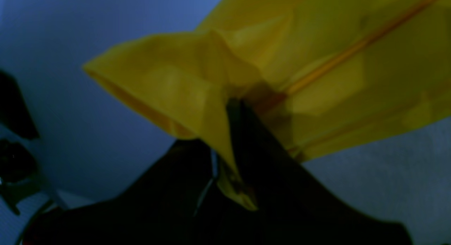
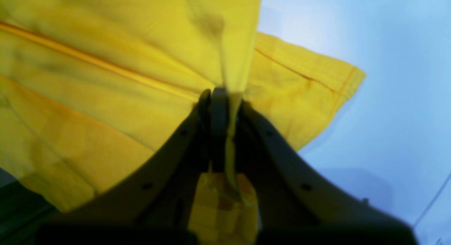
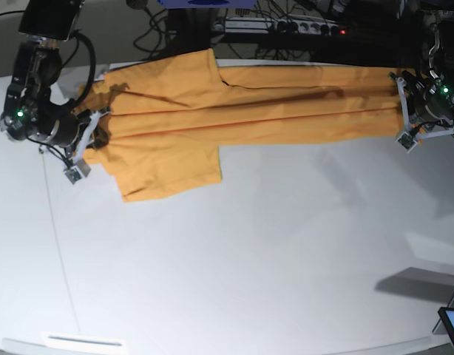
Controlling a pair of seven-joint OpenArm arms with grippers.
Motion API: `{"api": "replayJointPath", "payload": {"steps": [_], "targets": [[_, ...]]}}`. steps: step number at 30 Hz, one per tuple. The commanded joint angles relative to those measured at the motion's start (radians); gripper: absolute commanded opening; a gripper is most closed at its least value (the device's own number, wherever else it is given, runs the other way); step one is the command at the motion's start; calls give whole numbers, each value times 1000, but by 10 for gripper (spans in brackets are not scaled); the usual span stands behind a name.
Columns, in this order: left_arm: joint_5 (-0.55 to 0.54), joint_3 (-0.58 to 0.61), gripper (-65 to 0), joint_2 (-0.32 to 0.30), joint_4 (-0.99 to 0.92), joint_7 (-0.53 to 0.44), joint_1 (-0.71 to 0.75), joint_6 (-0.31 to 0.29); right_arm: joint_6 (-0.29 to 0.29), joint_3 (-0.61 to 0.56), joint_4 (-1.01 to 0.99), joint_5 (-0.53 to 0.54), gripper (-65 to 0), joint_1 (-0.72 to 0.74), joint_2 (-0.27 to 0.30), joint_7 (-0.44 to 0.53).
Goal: Fold the T-shirt properly
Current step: 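Lay the folded half down and pull it flat with both grippers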
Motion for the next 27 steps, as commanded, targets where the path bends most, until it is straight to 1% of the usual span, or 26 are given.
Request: {"api": "replayJointPath", "payload": {"steps": [1, 3, 6, 10, 13, 16, 17, 18, 21, 23, 24, 27], "targets": [[43, -16, -650, -24, 12, 42, -6, 9, -5, 7, 10, -21, -649, 12, 12, -4], [44, -19, -650, -10, 12, 65, -6, 9, -5, 7, 10, -21, -649, 12, 11, -4], [44, -18, -650, -5, 10, 98, -7, 9, -5, 7, 10, -21, -649, 12, 9, -4], [44, -13, -650, -2, 8, 101, -7, 9, -5, 7, 10, -18, -644, 12, 9, -4], [44, -13, -650, 16, 4, 101, -7, 11, -5, 7, 10, -18, -641, 12, 9, -6], [44, -10, -650, 21, 2, 101, -7, 12, -5, 7, 10, -18, -638, 12, 9, -7], [44, -10, -650, 27, 2, 101, -7, 12, -5, 7, 10, -18, -628, 12, 9, -9], [44, -10, -650, 28, 2, 102, -7, 12, -5, 7, 10, -18, -602, 12, 9, -10], [44, -10, -650, 27, 2, 108, -7, 12, -5, 13, 10, -18, -466, 12, 9, -6], [44, -10, -613, 25, 2, 130, -7, 12, -5, 13, 13, -19, -400, 12, 9, -6], [44, -10, -579, 24, 2, 138, -7, 12, -5, 15, 14, -19, -379, 12, 9, -4], [44, -10, -445, 22, 8, 138, -7, 12, -5, 15, 14, -19, -371, 20, 9, -4]]}}
